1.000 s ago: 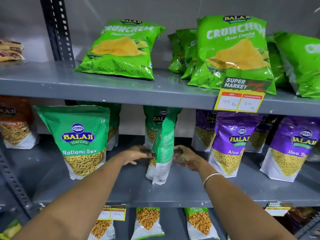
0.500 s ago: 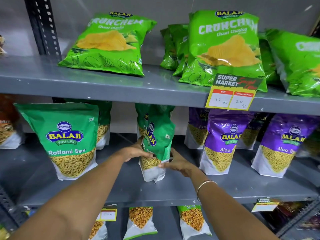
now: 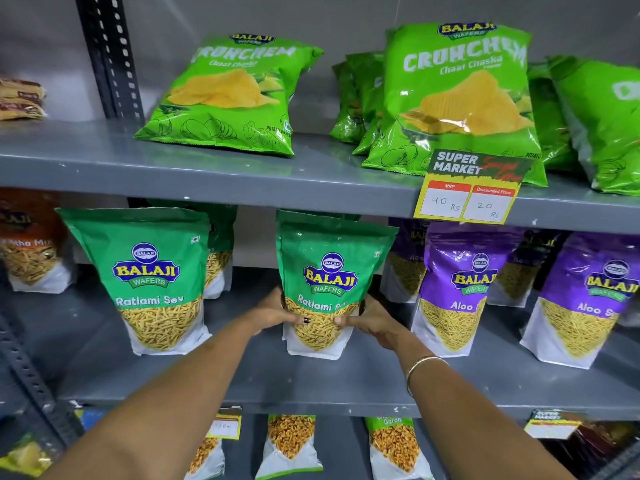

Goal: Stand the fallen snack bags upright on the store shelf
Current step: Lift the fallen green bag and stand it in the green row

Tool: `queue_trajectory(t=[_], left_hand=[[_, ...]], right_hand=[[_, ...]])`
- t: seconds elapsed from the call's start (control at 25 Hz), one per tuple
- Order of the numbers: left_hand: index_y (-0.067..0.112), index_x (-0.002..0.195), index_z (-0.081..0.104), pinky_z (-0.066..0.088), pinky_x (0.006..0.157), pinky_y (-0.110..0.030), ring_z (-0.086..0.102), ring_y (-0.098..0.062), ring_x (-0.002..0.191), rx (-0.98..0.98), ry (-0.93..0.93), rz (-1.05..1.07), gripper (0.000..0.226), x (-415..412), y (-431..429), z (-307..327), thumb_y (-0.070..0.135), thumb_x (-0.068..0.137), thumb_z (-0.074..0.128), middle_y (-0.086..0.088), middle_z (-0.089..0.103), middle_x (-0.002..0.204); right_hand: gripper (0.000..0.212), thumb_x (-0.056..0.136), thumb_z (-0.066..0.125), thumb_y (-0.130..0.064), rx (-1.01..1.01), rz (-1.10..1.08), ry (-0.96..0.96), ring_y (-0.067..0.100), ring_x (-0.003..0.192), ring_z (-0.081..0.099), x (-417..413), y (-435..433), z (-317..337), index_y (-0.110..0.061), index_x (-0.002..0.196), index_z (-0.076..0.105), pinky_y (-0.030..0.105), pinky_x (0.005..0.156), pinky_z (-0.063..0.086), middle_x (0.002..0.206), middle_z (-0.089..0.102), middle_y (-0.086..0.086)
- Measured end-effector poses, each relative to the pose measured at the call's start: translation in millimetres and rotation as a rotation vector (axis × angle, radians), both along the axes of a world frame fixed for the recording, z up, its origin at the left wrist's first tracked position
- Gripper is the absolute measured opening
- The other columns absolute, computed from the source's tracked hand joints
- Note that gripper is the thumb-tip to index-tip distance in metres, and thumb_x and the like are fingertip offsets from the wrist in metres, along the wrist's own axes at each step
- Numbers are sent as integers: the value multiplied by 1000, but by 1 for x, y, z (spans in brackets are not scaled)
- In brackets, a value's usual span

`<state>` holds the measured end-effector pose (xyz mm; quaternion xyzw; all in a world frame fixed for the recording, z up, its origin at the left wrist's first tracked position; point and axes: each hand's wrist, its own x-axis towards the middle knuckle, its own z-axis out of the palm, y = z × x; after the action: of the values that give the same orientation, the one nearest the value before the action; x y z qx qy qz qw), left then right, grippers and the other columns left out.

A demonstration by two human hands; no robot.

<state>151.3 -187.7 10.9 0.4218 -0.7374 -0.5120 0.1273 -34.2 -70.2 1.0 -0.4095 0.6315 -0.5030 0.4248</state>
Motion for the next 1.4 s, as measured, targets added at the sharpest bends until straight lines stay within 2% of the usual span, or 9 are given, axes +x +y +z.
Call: queue_trajectory(t=[0.16, 0.28, 0.4, 0.52, 0.76, 0.88, 0.96, 1.2, 1.4], left_hand=[[6, 131, 44, 37, 91, -23, 48, -26, 128, -41, 12, 43, 63, -3, 22, 5, 9, 75, 72, -11, 53, 137], [9, 131, 42, 37, 95, -25, 48, -24, 125, -49, -16, 55, 63, -2, 27, 7, 11, 76, 72, -9, 54, 135], [9, 127, 41, 44, 92, -28, 49, -19, 112, -19, -236, -28, 59, 16, 27, 5, 23, 78, 70, -7, 52, 131], [15, 113, 49, 42, 84, -30, 55, -23, 116, 40, -492, -35, 40, 57, 24, 7, 38, 83, 61, -9, 55, 124], [-2, 132, 43, 51, 84, -37, 61, -29, 90, 125, -559, 291, 67, 172, -13, -11, 42, 84, 58, -16, 61, 97], [3, 136, 42, 46, 98, -36, 55, -31, 119, -60, -412, 377, 65, 220, -37, -22, 27, 81, 67, -18, 54, 132], [1, 136, 40, 41, 101, -35, 47, -29, 127, -80, -176, 401, 73, 238, -57, -30, 17, 74, 75, -17, 46, 141], [8, 119, 49, 47, 100, -44, 57, -28, 115, 24, 58, 351, 73, 250, -97, -58, 24, 56, 80, -13, 60, 128], [4, 117, 51, 49, 97, -47, 60, -32, 112, -41, 12, 336, 69, 255, -97, -73, 29, 60, 82, -16, 63, 124]], right_hand=[[69, 67, 75, 6, -33, 43, -2, 33, 118, 57, -3, -7, -6, -2, 129, 45, 48, 105, 44, 129, 59, 21], [59, 73, 75, -8, 66, 115, 139, 25, 107, 60, -6, -5, -2, -8, 127, 50, 39, 90, 54, 122, 62, 11], [63, 69, 76, -39, 661, 271, 371, 20, 70, 60, -19, -7, 1, -8, 121, 56, 27, 55, 54, 96, 62, 12], [44, 76, 69, -32, 1013, 551, 356, 27, 66, 69, -4, -19, 8, 2, 104, 60, 42, 64, 58, 87, 64, 18], [26, 89, 52, -41, 635, 575, 461, 7, 62, 57, 126, -57, 26, -15, 89, 53, 19, 51, 50, 81, 52, 1], [73, 85, 62, -33, 362, 307, 370, 22, 132, 41, 188, -81, 12, -9, 143, 26, 27, 98, 41, 145, 37, 6], [85, 83, 66, -21, 232, 175, 248, 22, 143, 23, 222, -95, 0, -7, 147, 12, 29, 109, 31, 156, 20, 5], [70, 71, 71, 9, 70, -64, 13, 29, 127, 48, 272, -124, -18, 2, 132, 37, 29, 95, 41, 134, 52, 17], [81, 66, 81, -15, 104, -140, 168, 27, 119, 52, 284, -111, -29, -7, 133, 35, 39, 89, 51, 132, 54, 11]])
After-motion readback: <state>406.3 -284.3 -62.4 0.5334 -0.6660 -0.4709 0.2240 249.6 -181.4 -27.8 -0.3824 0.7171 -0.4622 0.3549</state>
